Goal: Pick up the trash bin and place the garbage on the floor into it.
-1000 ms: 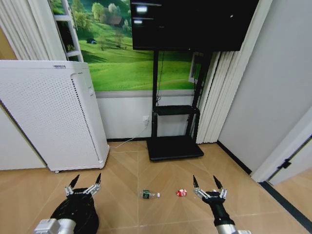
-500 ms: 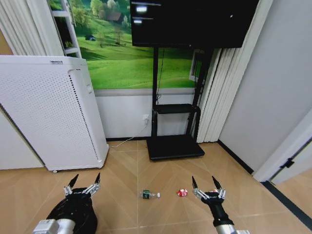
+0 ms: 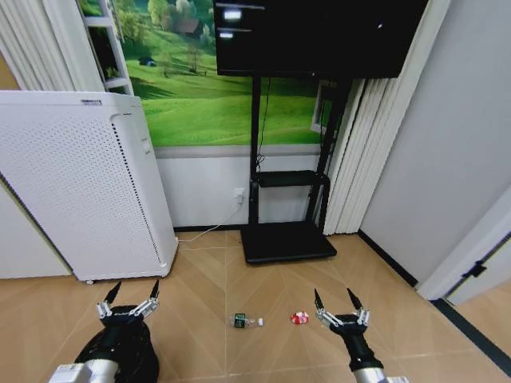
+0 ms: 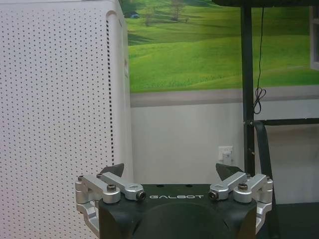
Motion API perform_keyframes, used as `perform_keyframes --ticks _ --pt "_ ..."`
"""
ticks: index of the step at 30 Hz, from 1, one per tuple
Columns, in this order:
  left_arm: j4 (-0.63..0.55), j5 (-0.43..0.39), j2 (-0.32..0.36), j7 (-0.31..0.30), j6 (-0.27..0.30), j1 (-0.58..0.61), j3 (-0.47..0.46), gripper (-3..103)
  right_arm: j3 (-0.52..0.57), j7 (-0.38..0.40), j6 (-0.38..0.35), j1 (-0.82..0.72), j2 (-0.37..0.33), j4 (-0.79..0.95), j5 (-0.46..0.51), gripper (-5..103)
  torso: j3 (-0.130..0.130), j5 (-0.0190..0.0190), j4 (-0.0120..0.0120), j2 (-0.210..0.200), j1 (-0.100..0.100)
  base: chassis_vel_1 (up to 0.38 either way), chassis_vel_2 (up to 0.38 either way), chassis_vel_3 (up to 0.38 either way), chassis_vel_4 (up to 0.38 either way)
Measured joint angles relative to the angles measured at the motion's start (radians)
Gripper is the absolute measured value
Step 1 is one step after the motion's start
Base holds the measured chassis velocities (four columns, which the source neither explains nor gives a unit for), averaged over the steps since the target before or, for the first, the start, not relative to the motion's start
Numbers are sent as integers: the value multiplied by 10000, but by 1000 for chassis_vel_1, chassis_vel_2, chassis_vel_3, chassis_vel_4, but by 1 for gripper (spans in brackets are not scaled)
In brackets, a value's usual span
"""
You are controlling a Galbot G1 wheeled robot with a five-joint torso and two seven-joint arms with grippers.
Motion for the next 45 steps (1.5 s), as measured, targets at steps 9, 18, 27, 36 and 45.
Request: perform_keyframes --ticks 9,18,27,36,45 --pt "17 -33 133 -32 99 42 -228 100 1 47 3 -26 0 -10 -42 100 18 0 0 22 10 0 0 0 0" --pt "195 -545 277 -415 212 5 -540 100 12 46 -73 8 0 -38 -31 100 26 0 1 36 13 0 0 0 0" --pt "-121 -1550 529 -1475 1775 1012 -891 100 -39 234 237 76 -7 -206 41 100 35 0 0 46 19 -15 13 24 -24" --pt "370 -4945 1324 -4093 1861 3707 -2502 100 -69 444 297 487 -21 -703 199 100 37 1 1 53 18 0 0 0 0" --pt "1438 -6608 1336 -4404 1996 4117 -2700 100 -263 505 568 1069 -25 -1912 499 100 42 0 0 56 19 0 0 0 0"
